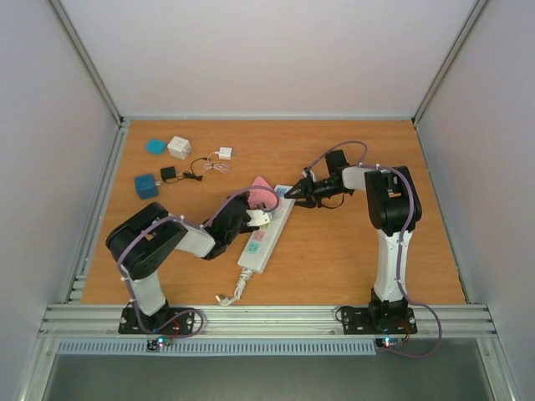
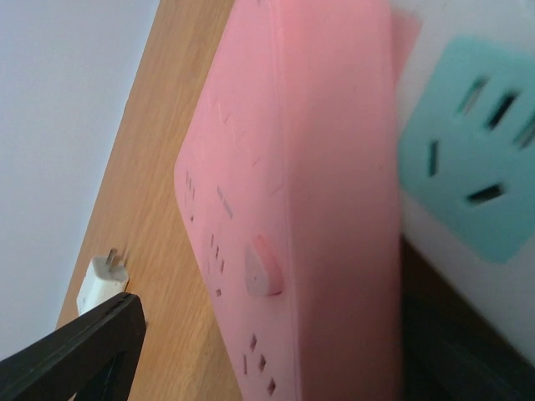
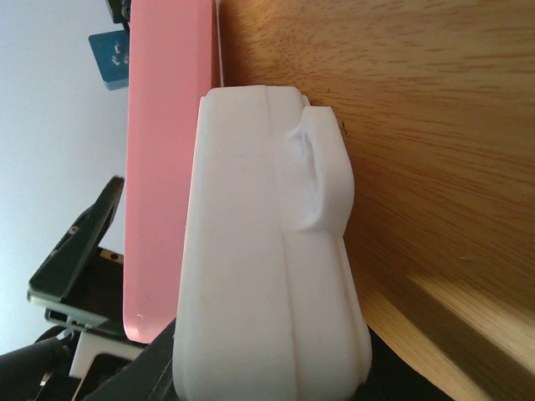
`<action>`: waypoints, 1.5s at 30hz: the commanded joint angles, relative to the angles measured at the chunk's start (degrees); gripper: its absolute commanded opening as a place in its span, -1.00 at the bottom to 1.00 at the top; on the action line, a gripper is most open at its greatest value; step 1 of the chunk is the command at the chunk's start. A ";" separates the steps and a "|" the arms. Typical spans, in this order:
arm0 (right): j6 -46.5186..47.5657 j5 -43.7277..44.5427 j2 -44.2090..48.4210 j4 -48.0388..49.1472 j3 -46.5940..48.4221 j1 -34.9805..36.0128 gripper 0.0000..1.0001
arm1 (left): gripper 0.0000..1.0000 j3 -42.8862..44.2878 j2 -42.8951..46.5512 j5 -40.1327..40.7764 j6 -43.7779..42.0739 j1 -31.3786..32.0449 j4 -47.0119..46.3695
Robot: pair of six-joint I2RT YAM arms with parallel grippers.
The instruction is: Pull the plug off the socket
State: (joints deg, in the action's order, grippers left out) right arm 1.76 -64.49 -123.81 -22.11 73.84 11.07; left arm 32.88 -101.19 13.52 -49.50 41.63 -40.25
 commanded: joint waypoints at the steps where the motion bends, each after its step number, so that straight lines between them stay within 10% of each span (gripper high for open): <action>1: 3.78 4.80 -1.65 -2.48 0.14 0.22 -0.70 | 0.62 -1.64 -3.25 2.92 -1.89 0.78 -7.73; 14: 4.13 5.16 -2.95 -3.03 0.73 0.18 -0.77 | 0.42 -0.90 -7.70 2.74 -6.11 0.65 -14.72; 34: 3.43 5.43 -3.78 -2.51 1.02 0.19 -0.81 | -0.98 1.51 -5.51 6.64 0.16 0.64 -7.42; 45: 2.50 6.23 -3.94 -2.06 0.43 -0.54 -0.86 | -0.99 1.86 -4.85 14.61 5.88 0.01 -10.35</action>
State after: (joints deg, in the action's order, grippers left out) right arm 3.18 -65.49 -125.01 -22.90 75.18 10.50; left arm 33.32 -107.26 22.09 -53.10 42.70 -48.62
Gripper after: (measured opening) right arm 0.341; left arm 0.370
